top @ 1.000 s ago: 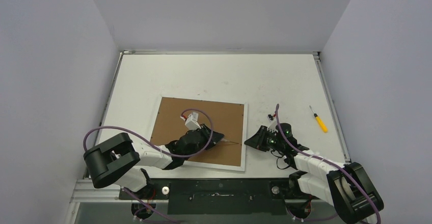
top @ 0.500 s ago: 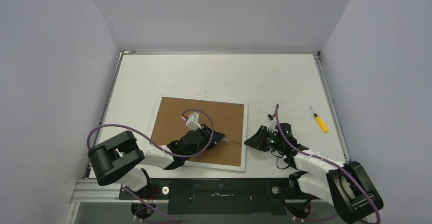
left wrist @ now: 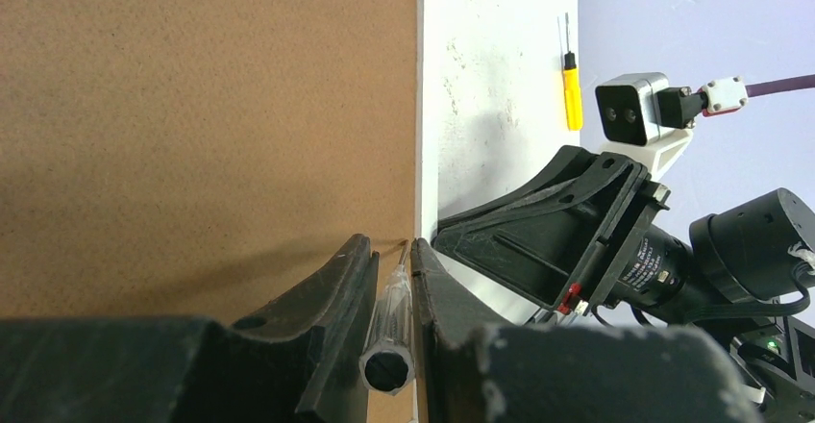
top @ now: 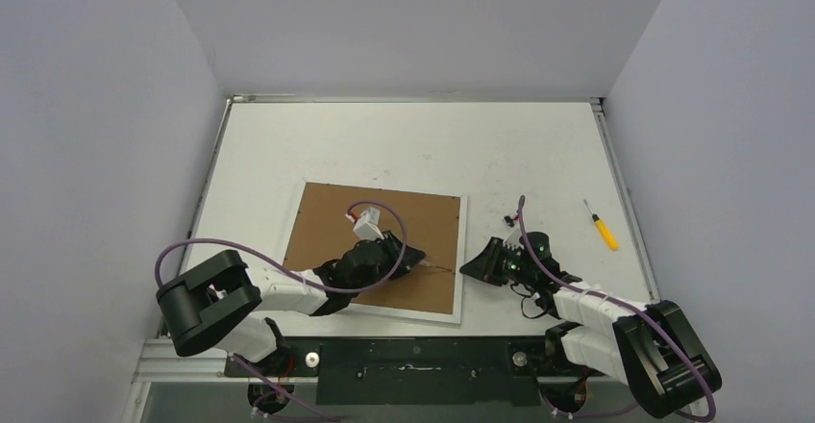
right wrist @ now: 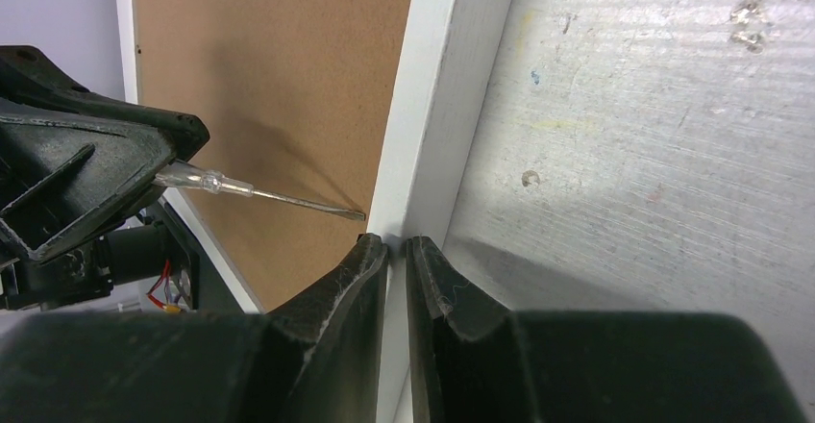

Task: Take the photo out of the frame
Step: Release the photo frame item from the photo frame.

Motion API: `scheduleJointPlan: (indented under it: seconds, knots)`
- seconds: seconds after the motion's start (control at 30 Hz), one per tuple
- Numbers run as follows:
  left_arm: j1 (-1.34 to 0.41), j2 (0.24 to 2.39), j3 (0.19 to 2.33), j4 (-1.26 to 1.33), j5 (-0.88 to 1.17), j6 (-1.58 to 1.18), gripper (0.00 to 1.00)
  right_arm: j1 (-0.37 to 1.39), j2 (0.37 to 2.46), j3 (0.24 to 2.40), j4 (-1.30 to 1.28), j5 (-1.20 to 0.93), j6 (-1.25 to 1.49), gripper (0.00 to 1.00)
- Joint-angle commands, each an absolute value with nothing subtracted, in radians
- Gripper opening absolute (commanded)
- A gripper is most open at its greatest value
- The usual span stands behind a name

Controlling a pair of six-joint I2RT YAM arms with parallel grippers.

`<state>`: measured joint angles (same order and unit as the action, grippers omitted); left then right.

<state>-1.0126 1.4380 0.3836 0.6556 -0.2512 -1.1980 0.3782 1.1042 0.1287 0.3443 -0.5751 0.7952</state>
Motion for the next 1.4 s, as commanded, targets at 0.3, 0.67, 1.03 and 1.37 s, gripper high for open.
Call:
scheduleJointPlan:
  seconds: [0.3, 0.67, 1.03, 1.37]
  knots:
    - [-0.965, 1.388, 0.368, 0.537, -0.199, -1.158, 0.0, 0.379, 1.119, 0.144, 0.362, -0.601, 0.772, 0.15]
    - [-0.946, 1.435, 0.382, 0.592, -0.101, -1.163, 0.0, 0.381, 1.144, 0.154, 0.373, -0.615, 0.77, 0.15]
    - [-0.849, 1.465, 0.372, 0.646, 0.044, -1.219, 0.0, 0.381, 1.14, 0.155, 0.374, -0.622, 0.772, 0.14]
    - [-0.769, 1.512, 0.346, 0.782, 0.185, -1.265, 0.0, 0.383, 1.149, 0.161, 0.376, -0.626, 0.769, 0.15]
